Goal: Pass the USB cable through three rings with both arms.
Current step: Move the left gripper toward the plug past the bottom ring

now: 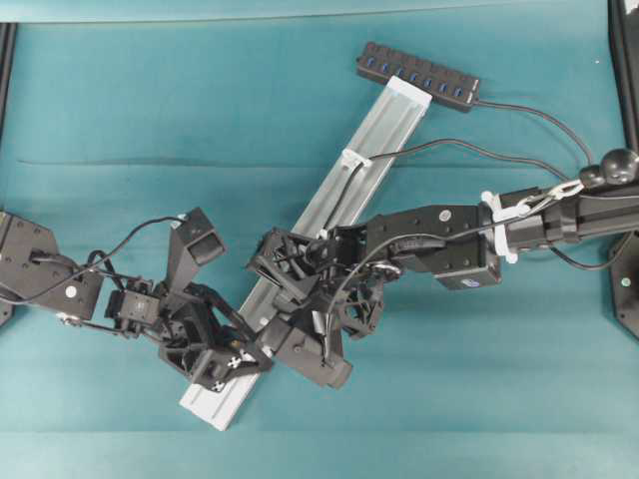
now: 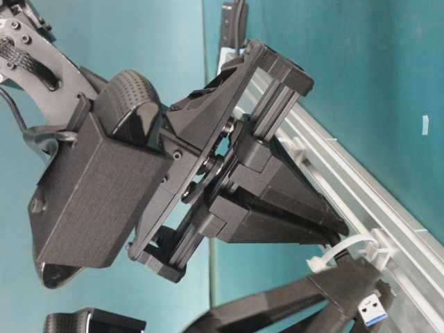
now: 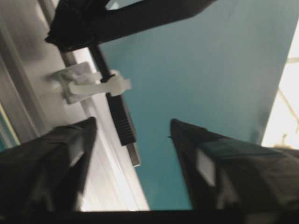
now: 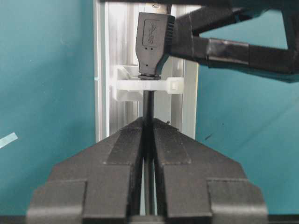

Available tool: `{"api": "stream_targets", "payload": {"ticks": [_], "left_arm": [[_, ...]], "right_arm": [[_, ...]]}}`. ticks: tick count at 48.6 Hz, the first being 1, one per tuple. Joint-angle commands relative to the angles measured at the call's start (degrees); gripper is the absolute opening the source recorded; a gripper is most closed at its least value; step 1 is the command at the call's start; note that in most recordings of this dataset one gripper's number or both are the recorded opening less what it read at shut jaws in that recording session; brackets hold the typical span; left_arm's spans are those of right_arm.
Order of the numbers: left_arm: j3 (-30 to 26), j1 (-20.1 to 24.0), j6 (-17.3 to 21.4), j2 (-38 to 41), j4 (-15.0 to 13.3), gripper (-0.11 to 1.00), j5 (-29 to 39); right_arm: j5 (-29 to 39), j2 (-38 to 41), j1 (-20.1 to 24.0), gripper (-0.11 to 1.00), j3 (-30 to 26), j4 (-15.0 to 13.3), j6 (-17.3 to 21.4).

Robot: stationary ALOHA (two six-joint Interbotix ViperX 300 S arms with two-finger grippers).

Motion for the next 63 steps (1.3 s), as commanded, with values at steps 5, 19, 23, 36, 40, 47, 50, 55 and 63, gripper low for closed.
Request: {"api": "stream_targets", "payload": {"ticks": [5, 19, 23, 36, 40, 47, 50, 55, 63], "left_arm": [[-0.7, 0.18, 2.29, -0.7, 0.26, 0.46, -0.18], [-0.88, 0.09, 3.78, -1.23, 0.26, 0.12, 0.26], [-0.97, 0.09, 3.78, -1.23, 0.26, 0.12, 0.79], [-0.97, 0.18, 3.69, -1.23, 0.26, 0.12, 0.88], [-0.88, 0.09, 3.69, -1.23, 0.26, 0.12, 0.79], [-1.14, 0.09, 3.69, -1.23, 0.26, 0.12, 0.79], [-1.23, 0.09, 3.69, -1.32, 0.26, 0.12, 0.7], [-1.23, 0.09, 3.69, -1.41, 0.26, 0.12, 0.7], [-1.14, 0.09, 3.69, -1.58, 0.26, 0.11, 0.7]], "right_arm": [[-0.09, 0.0, 0.18, 0.06, -0.53, 0.26, 0.26], [0.09, 0.0, 0.0, 0.06, -0.53, 0.26, 0.18], [0.09, 0.0, 0.0, 0.06, -0.7, 0.26, 0.18], [-0.26, 0.0, 0.0, 0.06, -1.23, 0.26, 0.18], [0.09, 0.0, -0.09, 0.06, -1.14, 0.26, 0.18], [1.05, -0.09, -0.35, 0.09, -0.97, 0.26, 0.26], [1.67, -0.18, -0.26, 0.17, -1.05, 0.26, 0.26], [2.37, -0.26, -0.26, 0.41, -1.05, 0.26, 0.35], [1.67, -0.62, -0.35, 0.83, -0.97, 0.09, 2.02]]}}
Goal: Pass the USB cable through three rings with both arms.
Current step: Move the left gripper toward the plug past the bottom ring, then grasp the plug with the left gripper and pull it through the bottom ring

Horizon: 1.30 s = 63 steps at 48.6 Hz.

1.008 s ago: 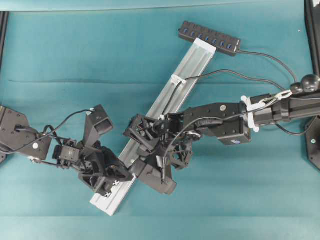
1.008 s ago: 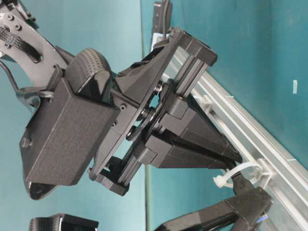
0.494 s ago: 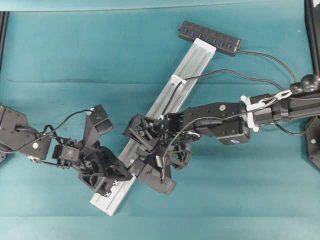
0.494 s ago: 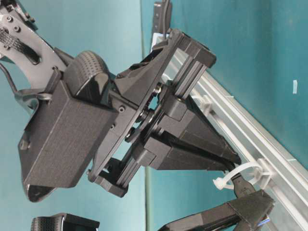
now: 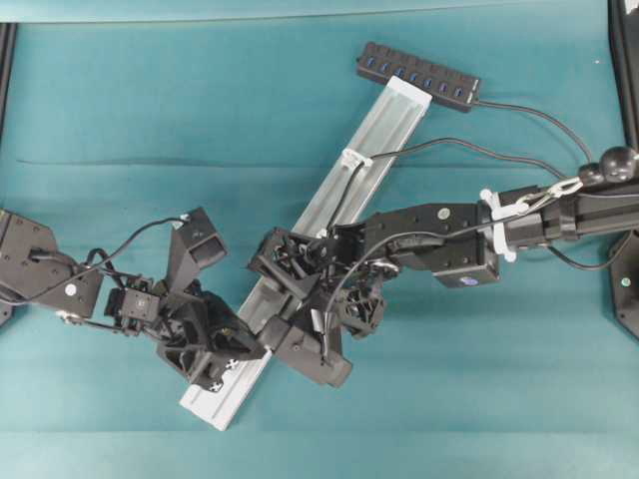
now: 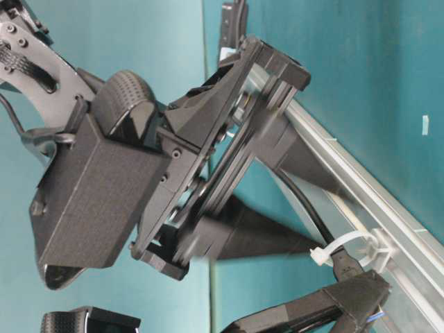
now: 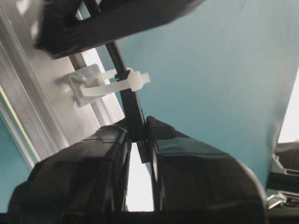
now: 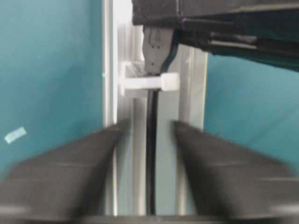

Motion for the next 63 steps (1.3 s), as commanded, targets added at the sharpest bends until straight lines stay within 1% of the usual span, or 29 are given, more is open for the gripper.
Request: {"api": "stream_targets", "payload": {"ticks": [1, 3, 9, 17, 24, 30, 36, 56, 63], "left_arm": [[-1.05, -0.09, 0.18, -1.23, 0.09, 0.11, -0.62], [-0.88, -0.09, 0.0, -1.41, 0.09, 0.11, -0.62], [-0.44, -0.44, -0.26, -2.02, 0.26, 0.11, -0.44], [0.62, -1.23, -0.7, -4.22, 0.26, 0.11, -0.35], [2.02, -1.76, -2.64, -5.71, 0.26, 0.11, -0.44], [3.43, -3.25, -4.04, -6.33, 0.26, 0.11, -0.35], [3.78, -4.31, -4.39, -6.5, 0.26, 0.11, -0.35], [3.52, -4.66, -4.57, -5.8, 0.09, 0.1, -0.26], [3.87, -6.33, -4.92, -5.98, 0.09, 0.1, 0.18]], "right_arm": [[-0.79, -0.44, -0.09, 0.85, -0.44, -0.09, 1.49], [-1.05, -0.62, -0.09, 0.87, -0.35, -0.26, 1.76], [-1.41, -1.32, -0.44, 0.83, -0.18, -0.26, 1.85], [-1.41, -2.81, -1.49, 0.83, 0.88, -0.26, 1.85], [-1.41, -4.13, -2.37, 0.83, 2.37, -0.26, 1.85], [-1.41, -4.92, -2.9, 0.83, 3.69, -0.26, 1.93], [-1.85, -5.36, -3.25, 0.83, 4.57, -0.26, 2.2], [-2.64, -5.89, -3.69, 0.83, 4.75, -0.26, 2.81], [-2.64, -6.33, -4.22, 0.83, 4.75, -0.26, 2.81]]}}
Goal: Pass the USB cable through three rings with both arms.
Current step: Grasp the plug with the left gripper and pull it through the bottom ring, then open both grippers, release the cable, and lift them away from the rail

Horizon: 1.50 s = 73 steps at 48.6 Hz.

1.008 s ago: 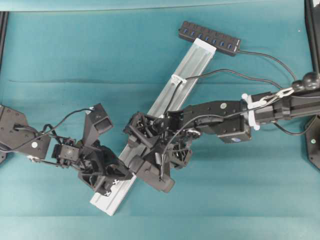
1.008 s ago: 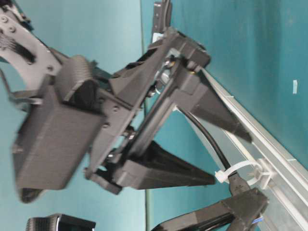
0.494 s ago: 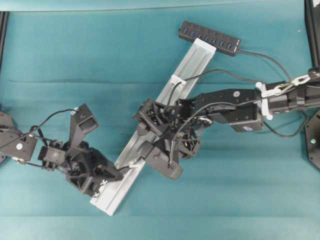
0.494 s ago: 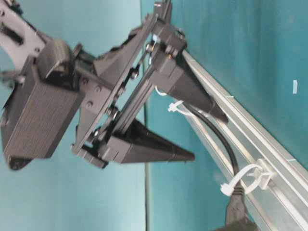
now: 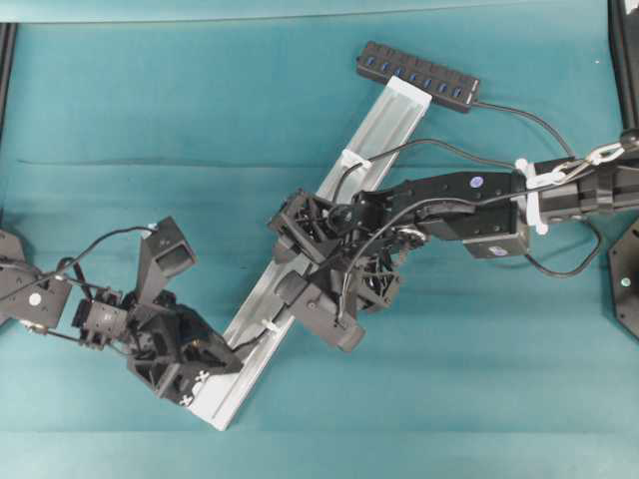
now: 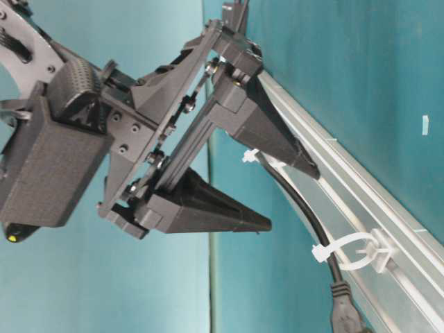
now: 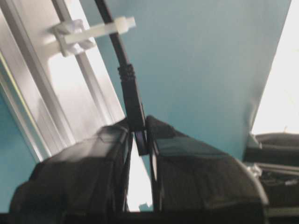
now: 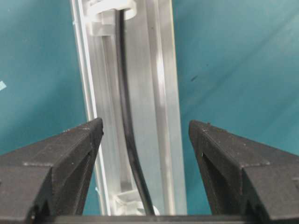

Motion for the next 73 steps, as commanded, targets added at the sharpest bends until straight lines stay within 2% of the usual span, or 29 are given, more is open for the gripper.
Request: {"api": "stream_targets", "payload": {"ticks": [1, 8, 14, 19, 32, 50, 54, 66, 73], "left_arm": [[-0.26, -1.93, -0.44, -0.7, 0.18, 0.1, 0.18], [0.44, -4.75, -4.57, -0.7, 0.18, 0.1, 3.34], [0.7, -5.98, -6.42, -1.58, 0.35, 0.1, 2.99], [0.7, -5.98, -6.42, -2.29, 0.18, 0.1, 2.55], [0.53, -5.98, -6.42, -2.55, 0.35, 0.1, 2.55], [0.35, -5.98, -6.24, -2.64, 0.35, 0.1, 2.55], [0.26, -5.89, -6.06, -2.64, 0.35, 0.1, 2.55], [0.09, -5.01, -6.06, -2.64, 0.18, 0.1, 2.81], [-0.18, -4.13, -6.06, -2.72, 0.35, 0.1, 2.81]], "right_arm": [[-0.26, -0.88, -0.44, 0.83, -0.26, -0.09, 0.62], [-0.26, -1.76, -1.14, 0.83, -0.18, -0.09, 0.62], [-0.26, -3.08, -1.76, 0.83, 0.44, 0.0, 0.7], [-0.26, -4.13, -1.93, 0.83, 1.49, 0.0, 1.58], [-0.7, -5.62, -2.37, 0.83, 4.04, -0.09, 8.7], [-1.14, -8.88, -2.29, 0.83, 5.8, 0.18, 10.28], [-1.67, -9.58, -2.37, 0.83, 5.89, 0.62, 12.83], [-2.99, -10.37, -2.29, 0.83, 6.06, 0.62, 25.58], [-2.37, -10.63, -2.29, 0.83, 6.42, 0.62, 29.97]]}}
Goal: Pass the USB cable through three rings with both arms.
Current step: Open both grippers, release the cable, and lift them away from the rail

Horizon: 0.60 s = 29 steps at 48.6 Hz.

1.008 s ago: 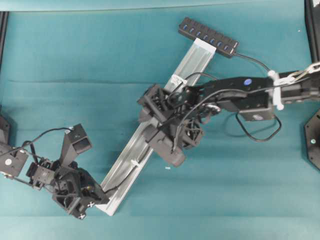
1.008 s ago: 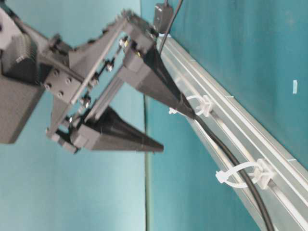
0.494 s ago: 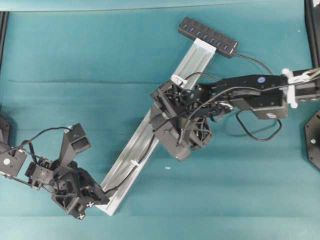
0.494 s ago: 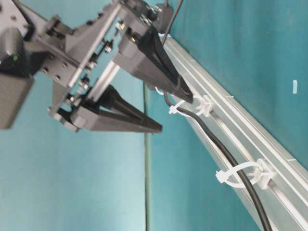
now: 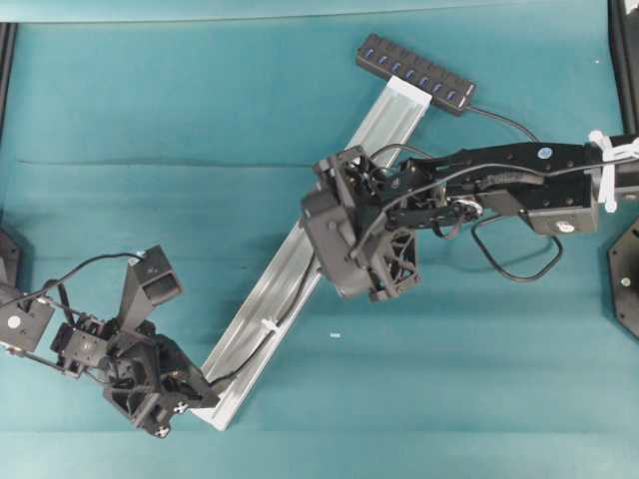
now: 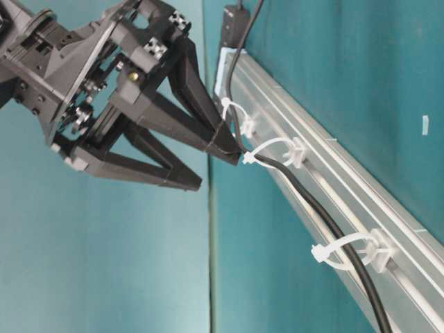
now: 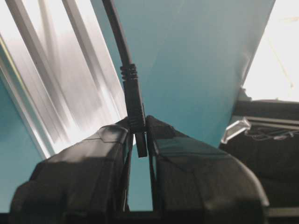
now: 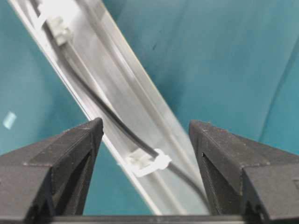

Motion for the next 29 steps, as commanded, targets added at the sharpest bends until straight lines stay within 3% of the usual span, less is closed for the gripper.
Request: {"api": "stream_targets", "payload": {"ticks": [1, 6, 10, 14, 23, 26, 29], "left_arm": [[-0.97, 0.53, 0.09, -0.88, 0.35, 0.1, -0.26], [-0.97, 0.62, 0.09, -0.88, 0.35, 0.1, -0.26], [-0.97, 0.53, 0.09, -0.97, 0.35, 0.18, -0.26], [-0.97, 0.62, -0.09, -1.14, 0.18, 0.35, -0.26], [-1.14, 0.62, 0.0, -1.32, 0.18, 0.86, -0.09], [-1.23, 0.62, 0.09, -1.32, 0.35, 0.96, 0.26], [-1.23, 0.62, 0.44, -1.32, 0.35, 0.95, 0.62]], "right_arm": [[0.09, -0.7, 0.18, 0.83, 0.09, 0.09, 2.64], [0.09, -1.23, 0.26, 0.83, 0.97, 0.09, 3.6], [0.18, -1.67, 0.26, 0.83, 1.58, 0.09, 3.69], [0.09, -2.37, 0.26, 0.83, 2.11, 0.18, 3.78], [-0.09, -3.96, 0.18, 0.83, 2.37, 0.18, 3.96], [-0.35, -4.31, 0.18, 0.83, 2.55, 0.18, 4.22], [-0.35, -4.39, 0.18, 0.83, 2.64, 0.18, 4.75]]}}
